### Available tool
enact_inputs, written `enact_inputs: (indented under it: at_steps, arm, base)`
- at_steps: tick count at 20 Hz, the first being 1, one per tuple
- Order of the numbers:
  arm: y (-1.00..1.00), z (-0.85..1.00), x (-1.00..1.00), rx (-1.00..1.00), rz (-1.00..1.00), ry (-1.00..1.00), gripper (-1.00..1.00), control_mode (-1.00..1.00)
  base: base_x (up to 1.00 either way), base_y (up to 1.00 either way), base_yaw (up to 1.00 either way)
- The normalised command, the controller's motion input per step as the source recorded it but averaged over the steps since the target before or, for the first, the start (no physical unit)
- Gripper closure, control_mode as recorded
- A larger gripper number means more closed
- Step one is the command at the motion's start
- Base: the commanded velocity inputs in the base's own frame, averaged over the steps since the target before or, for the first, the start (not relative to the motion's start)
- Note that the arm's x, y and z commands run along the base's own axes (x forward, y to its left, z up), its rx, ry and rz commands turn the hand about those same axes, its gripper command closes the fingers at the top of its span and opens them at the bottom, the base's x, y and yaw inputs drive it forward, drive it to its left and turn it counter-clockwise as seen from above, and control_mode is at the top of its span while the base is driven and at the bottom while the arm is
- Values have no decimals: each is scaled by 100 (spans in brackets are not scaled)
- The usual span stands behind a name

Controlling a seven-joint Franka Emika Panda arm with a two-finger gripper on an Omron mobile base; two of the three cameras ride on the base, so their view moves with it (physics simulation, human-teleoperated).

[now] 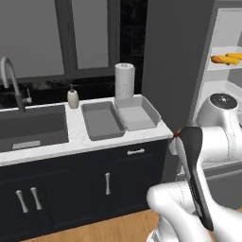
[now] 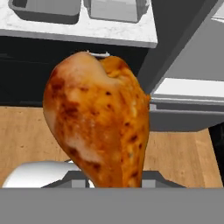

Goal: Place one corn and one chicken drumstick in each tupperware on the nearby counter, to pack two identical lunches.

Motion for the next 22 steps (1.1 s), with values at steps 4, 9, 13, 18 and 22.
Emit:
enact_inputs:
  at_steps: [4, 9, 13, 18, 22]
  arm:
    - [0, 0, 0, 0, 0, 0, 100, 100]
    - [0, 0, 0, 0, 0, 0, 100, 100]
    - [0, 0, 0, 0, 0, 0, 100, 100]
    - [6, 0, 41, -1, -5, 12, 100, -100]
    - [7, 0, 89, 0, -3, 11, 100, -100]
  base:
    - [65, 44, -12]
    - [66, 10, -8]
    - [56, 1, -8]
    - [23, 3, -3]
    - [0, 0, 0]
